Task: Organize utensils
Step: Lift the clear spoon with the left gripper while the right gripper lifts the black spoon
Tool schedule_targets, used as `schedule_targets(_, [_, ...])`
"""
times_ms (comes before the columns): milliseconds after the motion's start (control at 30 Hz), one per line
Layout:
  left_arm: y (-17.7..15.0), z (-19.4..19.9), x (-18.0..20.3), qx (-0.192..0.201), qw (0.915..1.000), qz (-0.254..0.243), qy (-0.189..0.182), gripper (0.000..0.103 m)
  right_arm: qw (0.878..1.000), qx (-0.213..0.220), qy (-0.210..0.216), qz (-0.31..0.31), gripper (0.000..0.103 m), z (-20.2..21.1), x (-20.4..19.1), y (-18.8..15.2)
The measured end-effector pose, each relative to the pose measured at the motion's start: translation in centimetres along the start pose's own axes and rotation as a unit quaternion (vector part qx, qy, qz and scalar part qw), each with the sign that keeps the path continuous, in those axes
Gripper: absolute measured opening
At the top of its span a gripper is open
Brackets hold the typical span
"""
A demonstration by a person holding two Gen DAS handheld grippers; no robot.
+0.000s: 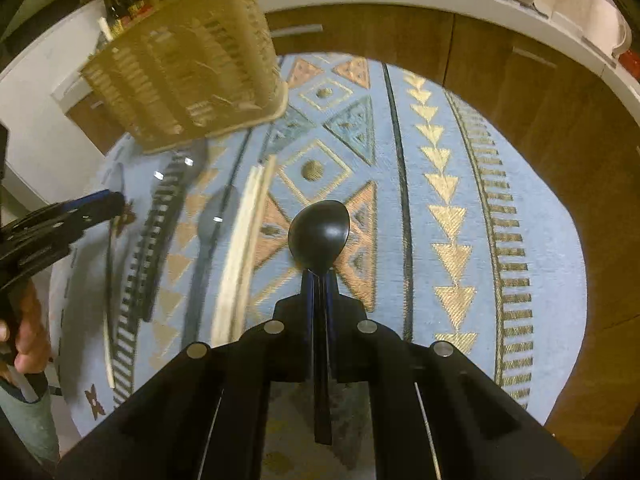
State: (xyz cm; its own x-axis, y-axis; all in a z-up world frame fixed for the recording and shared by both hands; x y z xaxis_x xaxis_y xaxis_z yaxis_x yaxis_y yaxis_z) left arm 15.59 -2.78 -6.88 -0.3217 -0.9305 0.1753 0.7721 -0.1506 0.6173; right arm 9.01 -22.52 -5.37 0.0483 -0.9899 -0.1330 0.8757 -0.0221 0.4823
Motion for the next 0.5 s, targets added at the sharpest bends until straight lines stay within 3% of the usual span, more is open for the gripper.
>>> schedule_targets(333, [0.3,0.2,-0.1,0.010,0.9999,0.002,-0.006,0.031,1.000,0.006,-0.012,0.020,0.005,0.0,-0.2,0.7])
schedule_targets(400, [0.2,0.4,-0.4,0.010,0.9999,0.005,-0.005,0.031,0.996,0.014,-0.068,0.048,0.005,0.2,-0.5,0.8])
schedule_targets(500, [0.1,0.6,-1.0,0.011,0.9999,0.010,-0.007,0.031,0.982,0.021,-0.158,0.102,0.005,0.1,-1.2,0.9])
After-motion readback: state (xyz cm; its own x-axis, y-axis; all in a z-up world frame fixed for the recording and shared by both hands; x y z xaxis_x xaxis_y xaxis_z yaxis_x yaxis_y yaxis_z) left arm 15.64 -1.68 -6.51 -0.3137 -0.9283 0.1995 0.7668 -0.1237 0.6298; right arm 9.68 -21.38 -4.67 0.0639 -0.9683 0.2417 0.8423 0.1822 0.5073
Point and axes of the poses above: each gripper's, at about its wrist camera, not at the fingertips, and z roughly against the way its jaws point, x to its right, y to its top, the point moved 6 cm from there along -z, roughly the way its jaws point, and after that the axes turned 3 degrees about x, right-handed, at the moved point
